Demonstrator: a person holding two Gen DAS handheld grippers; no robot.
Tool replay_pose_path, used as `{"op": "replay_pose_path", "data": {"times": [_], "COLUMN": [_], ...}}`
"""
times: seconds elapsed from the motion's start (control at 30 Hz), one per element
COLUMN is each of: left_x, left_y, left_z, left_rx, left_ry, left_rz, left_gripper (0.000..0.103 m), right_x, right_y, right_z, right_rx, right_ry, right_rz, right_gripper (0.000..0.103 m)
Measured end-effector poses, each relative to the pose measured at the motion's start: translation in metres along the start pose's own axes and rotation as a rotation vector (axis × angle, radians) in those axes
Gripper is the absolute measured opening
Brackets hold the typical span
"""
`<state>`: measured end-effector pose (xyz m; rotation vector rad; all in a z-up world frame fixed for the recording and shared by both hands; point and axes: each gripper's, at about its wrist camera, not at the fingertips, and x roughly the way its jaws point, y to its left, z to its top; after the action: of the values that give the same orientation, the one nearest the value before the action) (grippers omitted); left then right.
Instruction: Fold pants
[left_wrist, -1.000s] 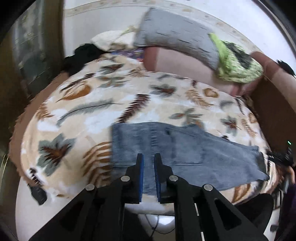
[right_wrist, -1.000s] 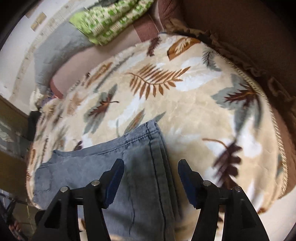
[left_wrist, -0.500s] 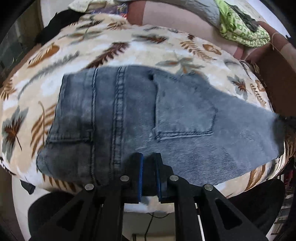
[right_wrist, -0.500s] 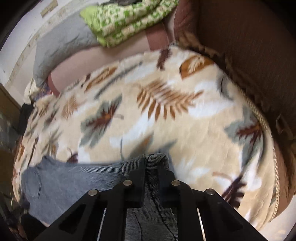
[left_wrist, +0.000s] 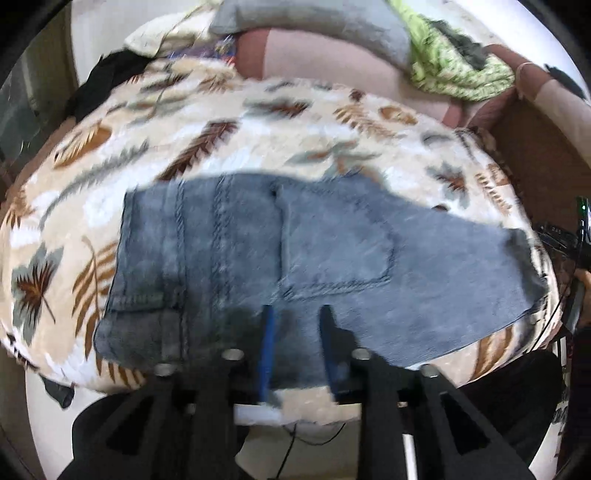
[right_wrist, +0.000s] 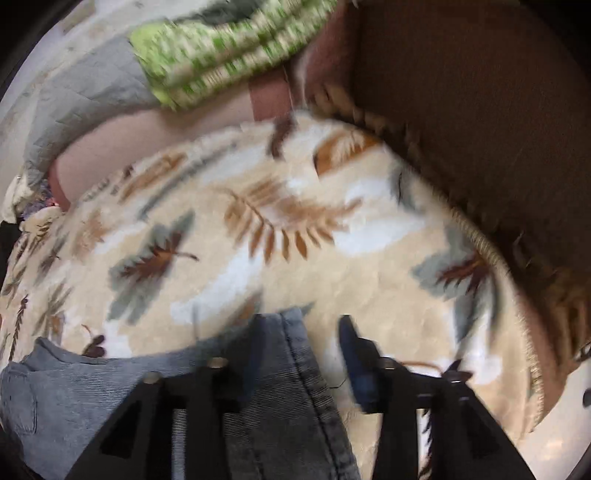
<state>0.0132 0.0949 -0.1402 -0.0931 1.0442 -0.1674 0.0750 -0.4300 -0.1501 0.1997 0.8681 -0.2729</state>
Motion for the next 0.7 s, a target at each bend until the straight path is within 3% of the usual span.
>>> {"op": "replay_pose_path", "data": {"times": [0.03,0.1,0.23,0.33,0.43,0.53,0.7], "left_x": [-0.001,0.000,0.020,0.034,0.051,0.074,0.076], "left_y": [-0.005,-0.021,-0.058,-0.068,-0.065,-0.055,-0.057], "left_z": [0.002,0.004,0.000,0.001,-0.003,-0.013,-0.021], "left_rx": [0.008,0.042,0.142,0.151,0.120,0.059,0.061], "left_ry": [-0.012,-0.033,-0.018,-0.015,0.000,0.076,0.063], "left_rz": [-0.012,-0.054,-0.108,-0.135,-0.115,-0.109,-0.167], "left_gripper": [0.036,0.036,0.036,0.036,0.040,0.062,0.084], "right_x": [-0.008,-0.016,-0.010,0.007,0.030,0.061,0.091], "right_y": [0.007,0.031,0.112,0.175,0.225,0.253,0.277], "right_z": [0.002,0.006,0.001,-0.009,-0.017,-0.020,-0.018], "right_rx": [-0.005,-0.036,-0.170,-0.245,-0.291,-0.292,-0.306], "right_ry": [-0.019,0.009,0.163,0.267,0.346,0.448,0.526], "right_rz": [0.031,0.175,0.503,0.652,0.707,0.730,0.712], "right_gripper": [0.056,0.056,0.055,0.047,0.040,0.036,0.036]}}
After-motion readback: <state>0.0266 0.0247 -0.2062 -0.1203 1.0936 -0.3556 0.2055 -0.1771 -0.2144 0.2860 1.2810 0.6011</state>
